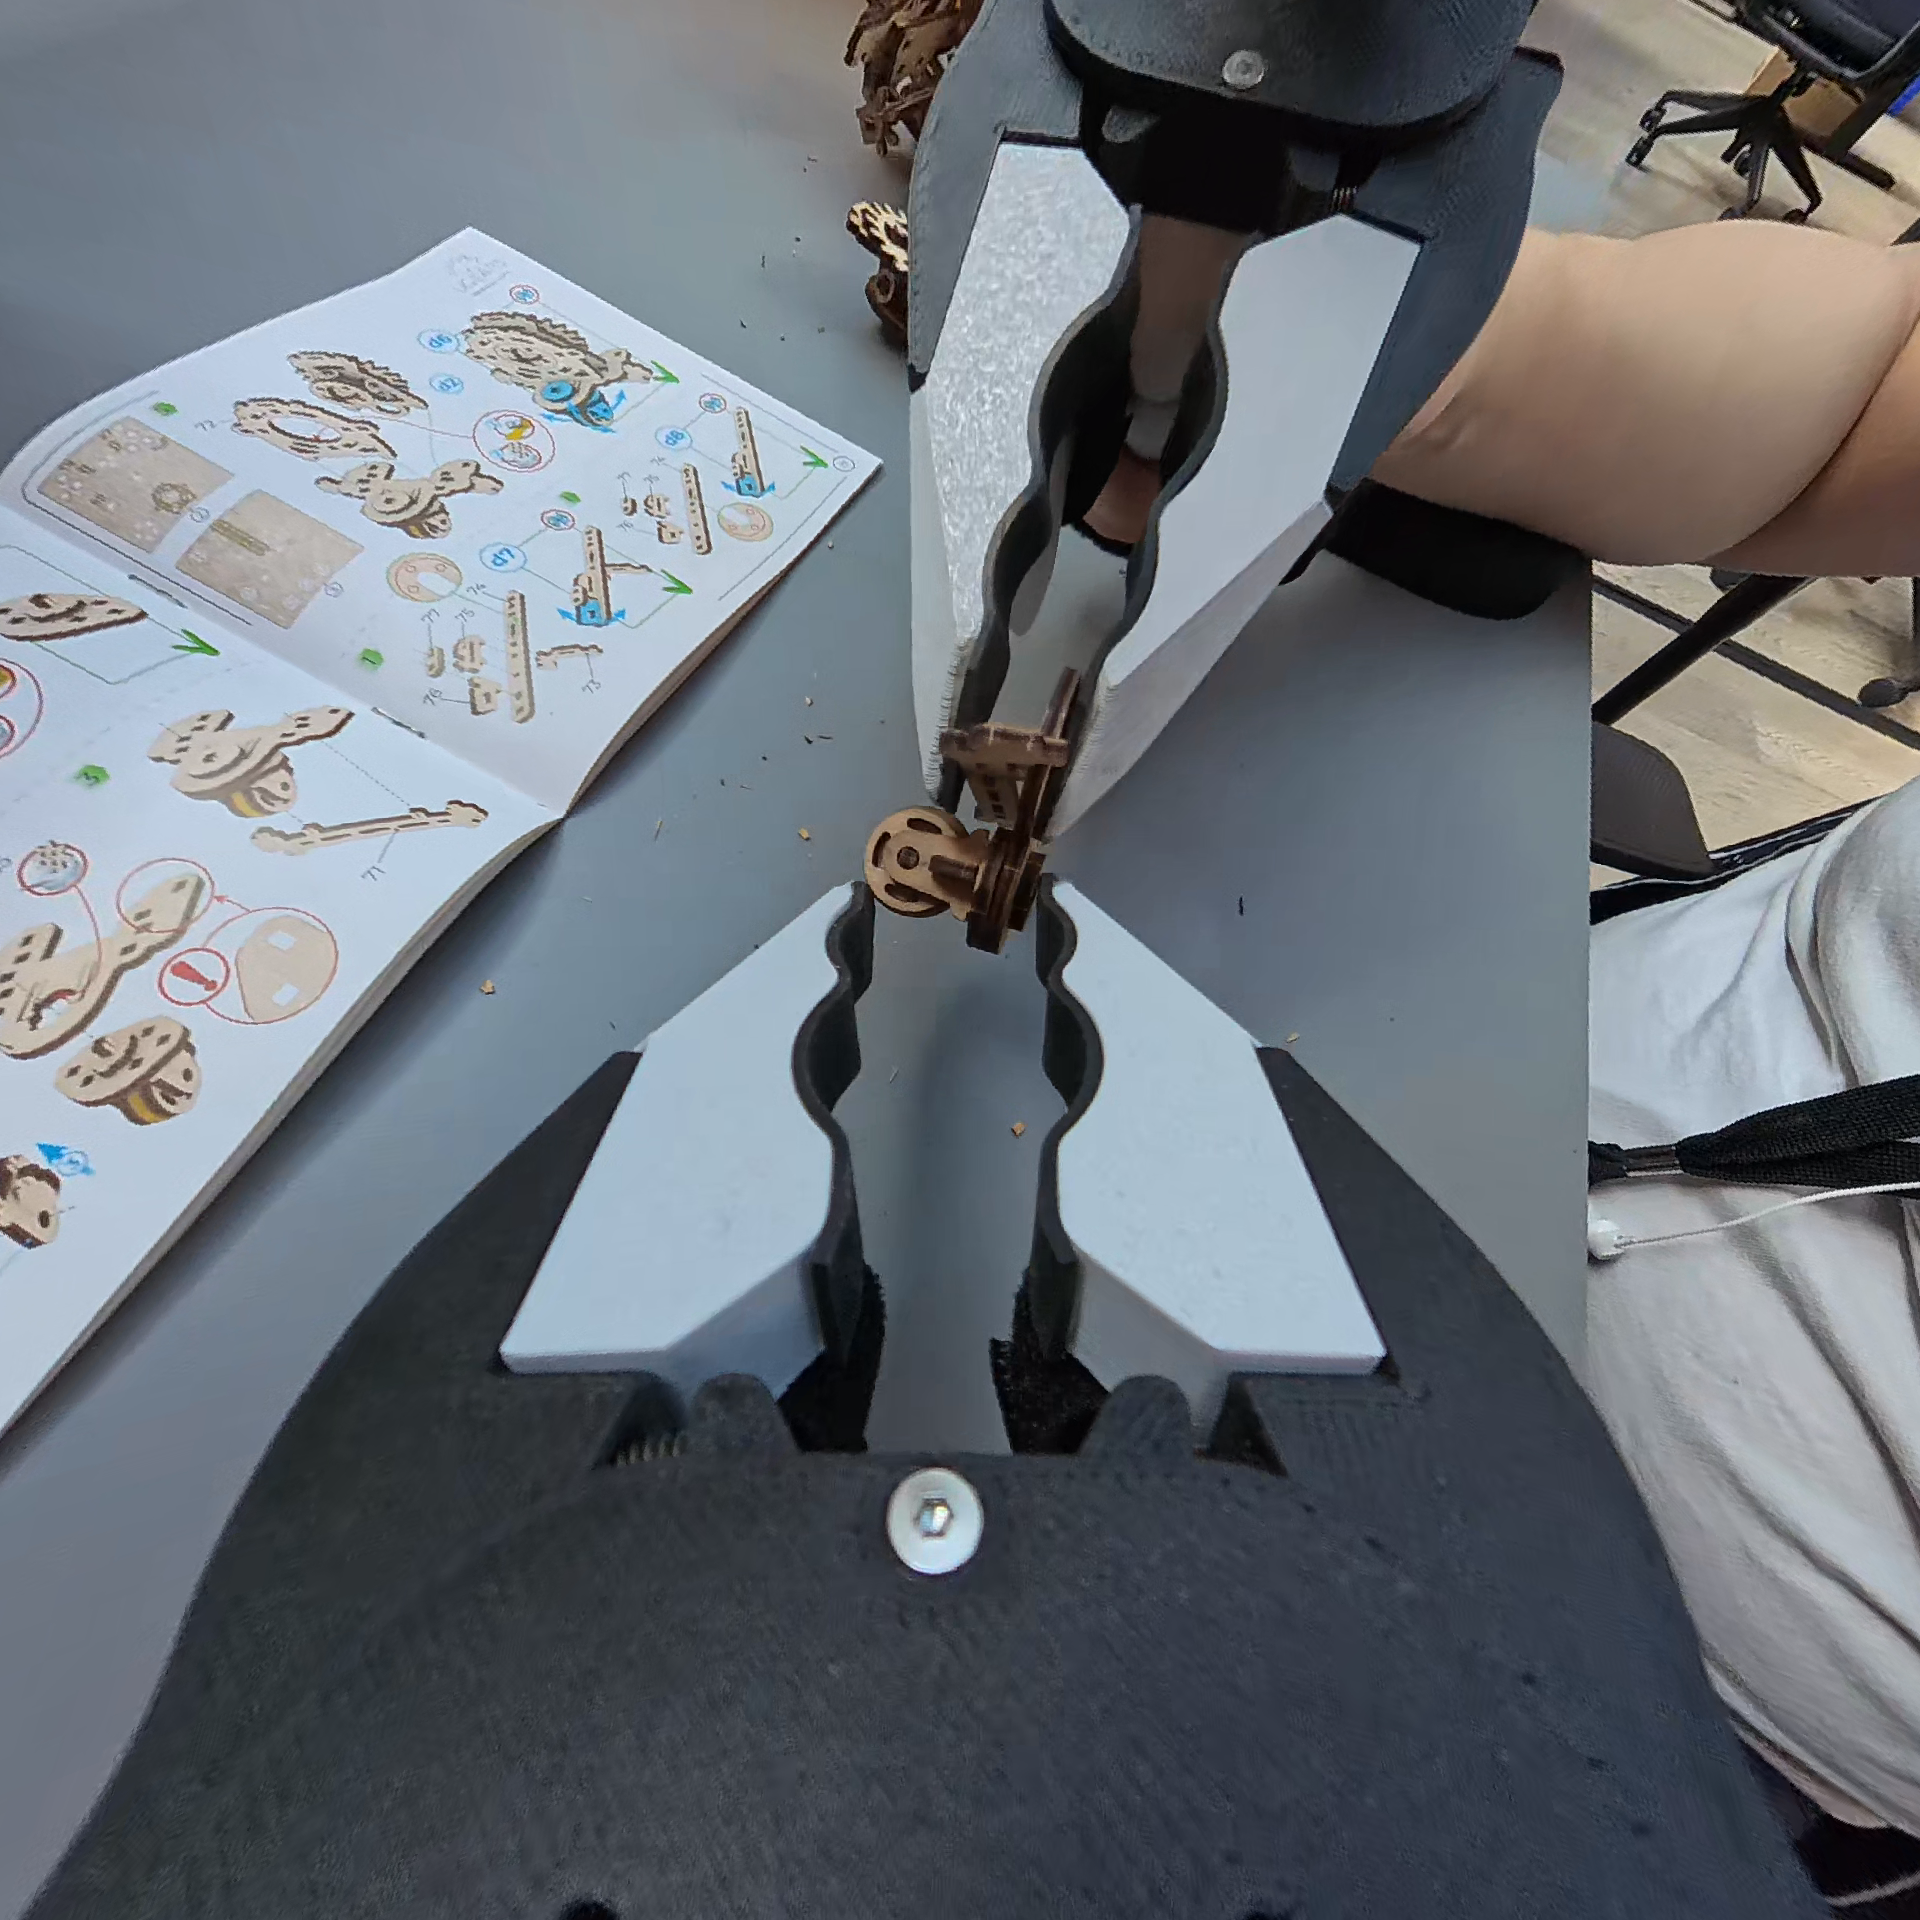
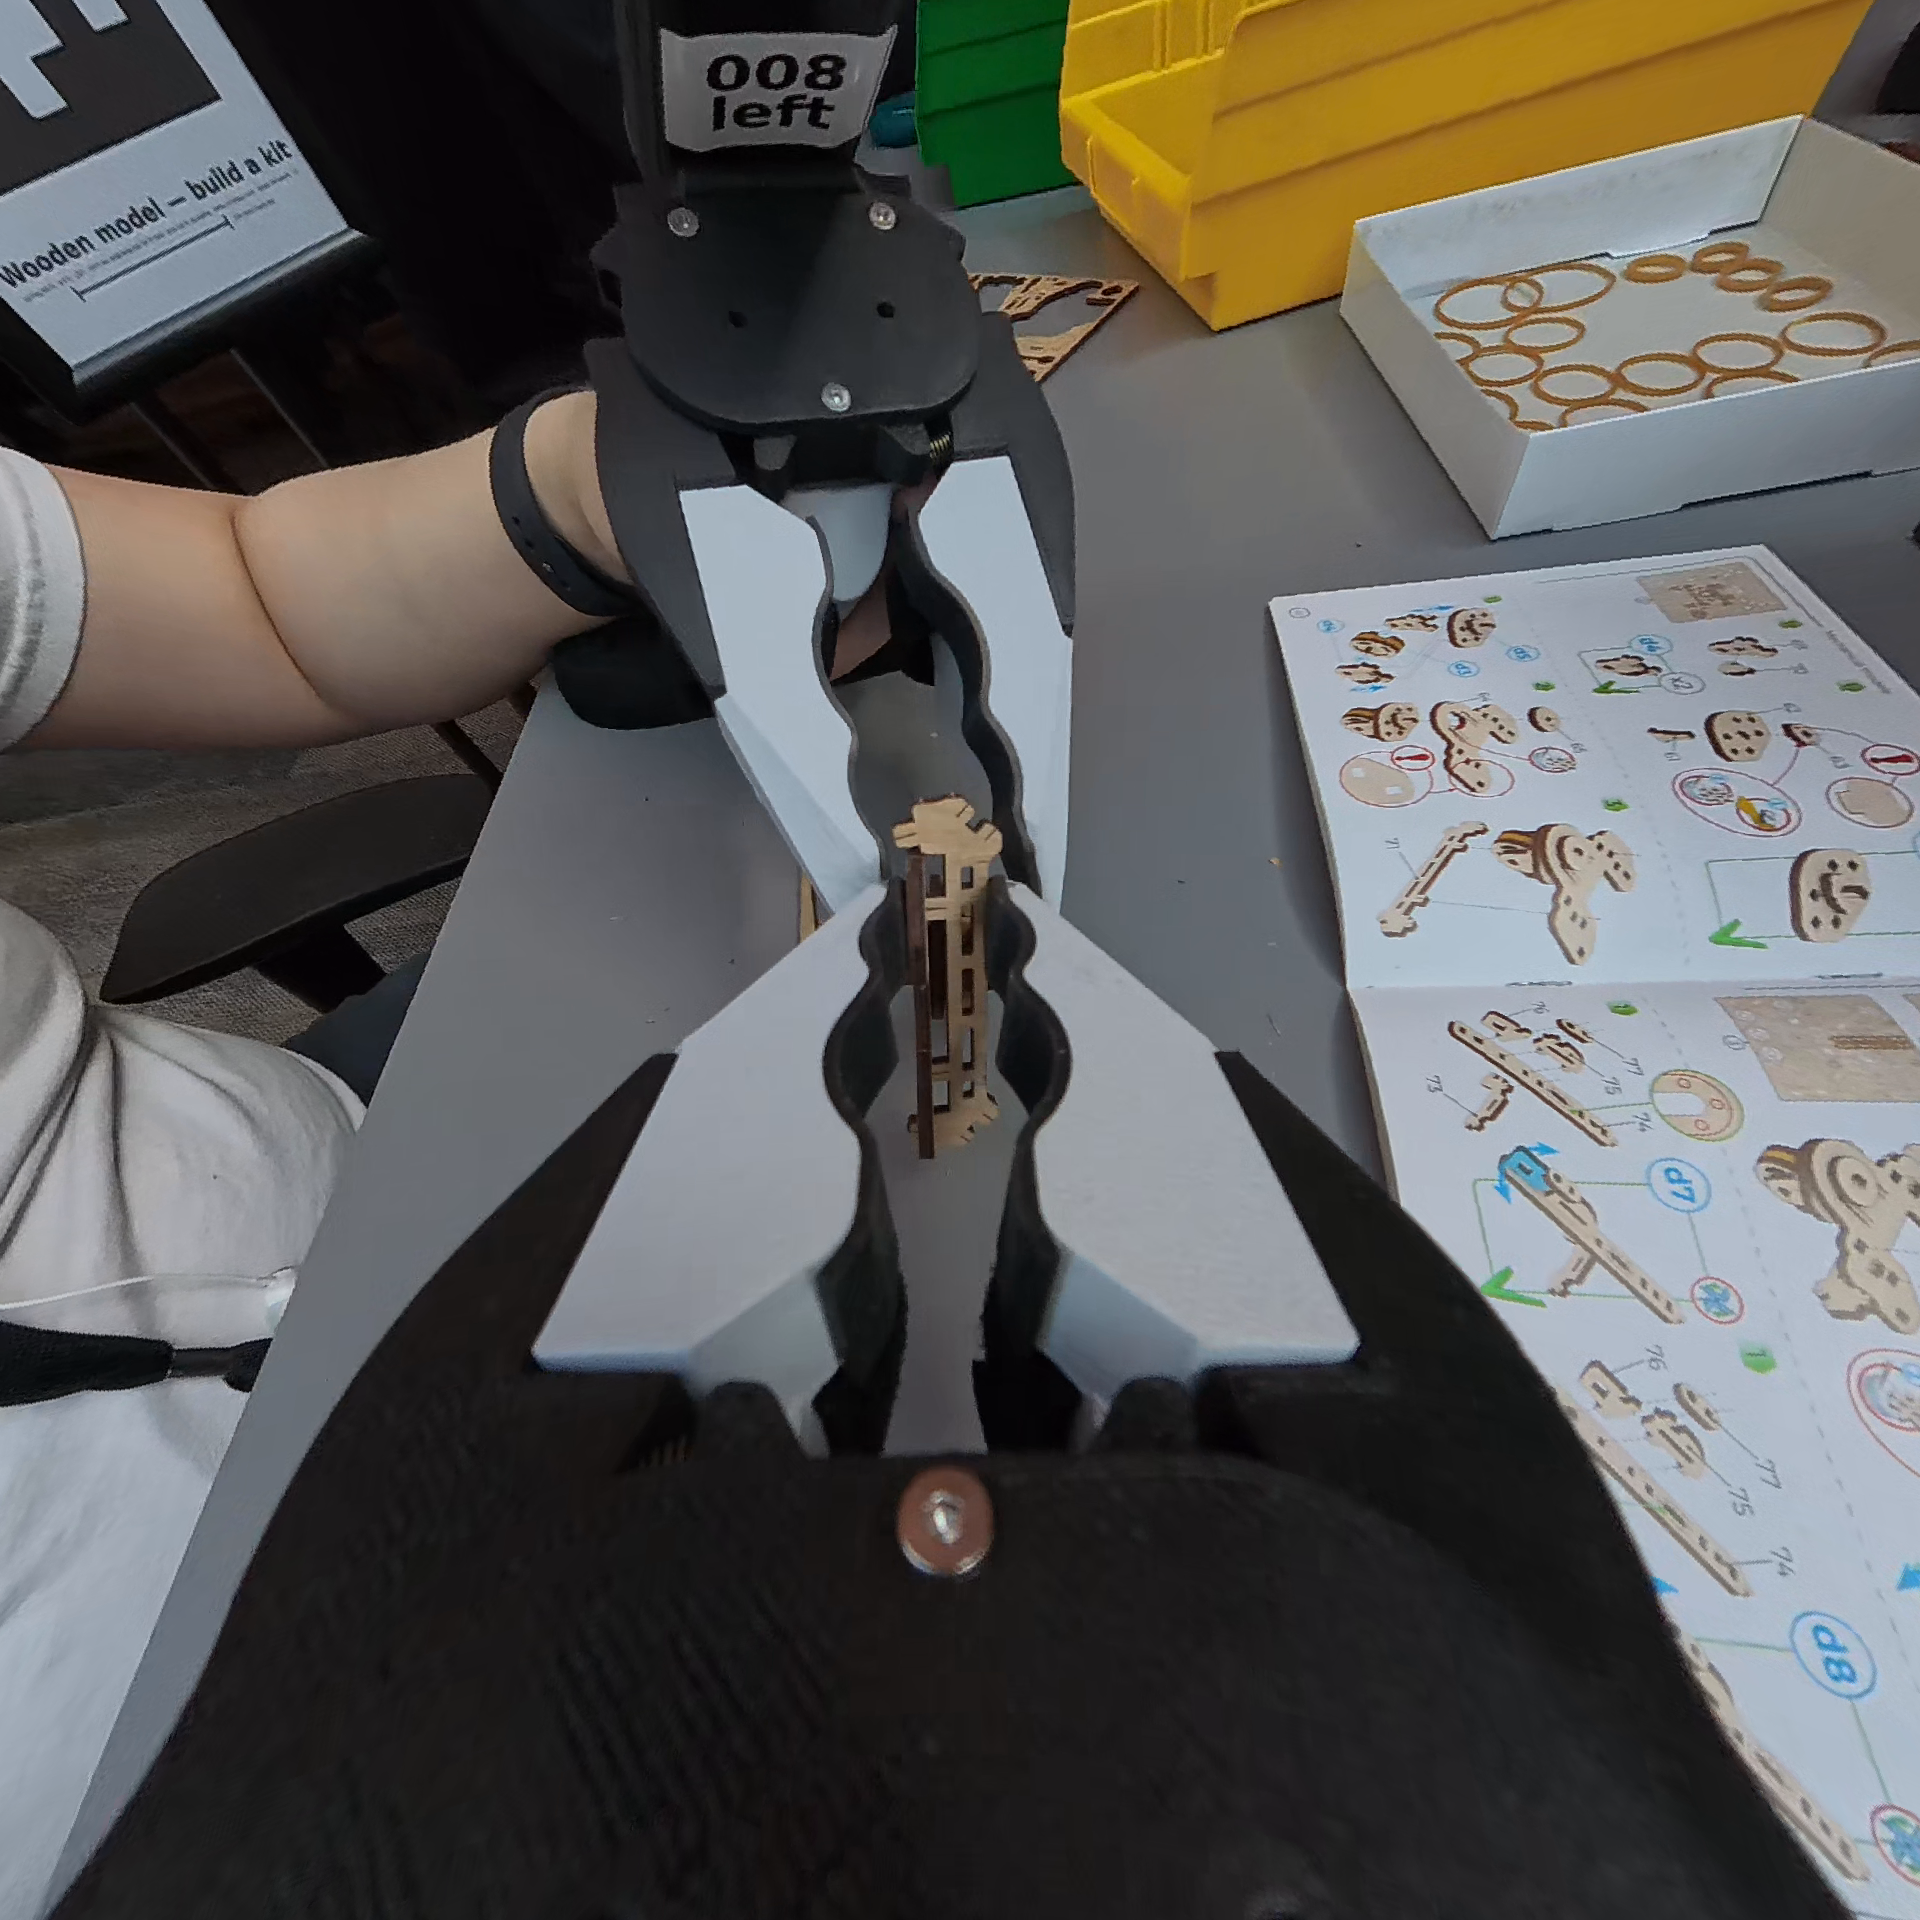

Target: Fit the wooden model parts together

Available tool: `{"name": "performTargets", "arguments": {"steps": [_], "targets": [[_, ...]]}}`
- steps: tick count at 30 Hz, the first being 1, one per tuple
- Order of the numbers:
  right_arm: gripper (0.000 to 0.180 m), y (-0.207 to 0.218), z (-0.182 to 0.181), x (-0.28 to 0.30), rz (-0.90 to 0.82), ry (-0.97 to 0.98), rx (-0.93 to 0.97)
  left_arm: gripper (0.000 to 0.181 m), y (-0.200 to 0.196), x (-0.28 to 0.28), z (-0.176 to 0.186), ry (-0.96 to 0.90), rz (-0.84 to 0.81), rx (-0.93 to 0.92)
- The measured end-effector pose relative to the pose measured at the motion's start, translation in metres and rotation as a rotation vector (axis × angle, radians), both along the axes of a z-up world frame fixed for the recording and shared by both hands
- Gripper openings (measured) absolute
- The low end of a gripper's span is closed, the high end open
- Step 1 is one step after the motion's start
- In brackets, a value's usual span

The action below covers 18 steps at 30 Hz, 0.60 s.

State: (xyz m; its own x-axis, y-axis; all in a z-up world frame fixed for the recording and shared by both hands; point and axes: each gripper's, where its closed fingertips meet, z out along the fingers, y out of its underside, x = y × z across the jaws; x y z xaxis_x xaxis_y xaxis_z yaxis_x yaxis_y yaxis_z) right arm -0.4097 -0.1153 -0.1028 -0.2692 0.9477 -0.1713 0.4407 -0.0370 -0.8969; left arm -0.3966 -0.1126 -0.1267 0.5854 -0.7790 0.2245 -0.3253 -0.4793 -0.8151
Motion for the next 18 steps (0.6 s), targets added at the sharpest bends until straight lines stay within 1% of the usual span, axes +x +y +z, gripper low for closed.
{"name": "performTargets", "arguments": {"steps": [3, 4, 5, 6, 8, 10, 12, 14, 15, 18], "targets": [[0.014, -0.001, 0.001, 0.0, 0.012, -0.005, -0.051, 0.03, 0.0, -0.001, 0.003, -0.011, -0.009, 0.031], [0.013, -0.003, 0.003, 0.001, 0.035, 0.009, -0.048, 0.03, -0.002, -0.001, 0.006, -0.03, -0.024, 0.04], [0.013, -0.002, 0.005, 0.001, 0.036, 0.025, -0.017, 0.035, -0.003, 0.0, 0.012, -0.059, -0.036, 0.062], [0.013, -0.001, 0.005, 0.002, 0.04, 0.024, 0.006, 0.039, -0.005, 0.0, 0.021, -0.093, -0.05, 0.099], [0.013, -0.007, 0.005, 0.005, 0.076, 0.022, 0.016, 0.041, -0.009, 0.002, 0.04, -0.139, -0.077, 0.205], [0.013, -0.01, 0.002, 0.005, 0.096, 0.006, 0.036, 0.042, -0.008, 0.001, 0.05, -0.114, -0.069, 0.319], [0.013, -0.012, -0.002, 0.004, 0.097, -0.007, 0.073, 0.041, -0.009, 0.004, 0.049, -0.058, -0.087, 0.378], [0.013, -0.016, -0.001, 0.004, 0.111, 0.002, 0.095, 0.039, -0.009, 0.005, 0.042, -0.01, -0.091, 0.387], [0.013, -0.018, 0.0, 0.004, 0.12, 0.006, 0.103, 0.032, -0.009, 0.006, 0.039, 0.007, -0.096, 0.387], [0.013, -0.018, -0.004, 0.004, 0.114, -0.013, 0.104, 0.024, -0.012, 0.008, 0.034, 0.031, -0.121, 0.392]]}}
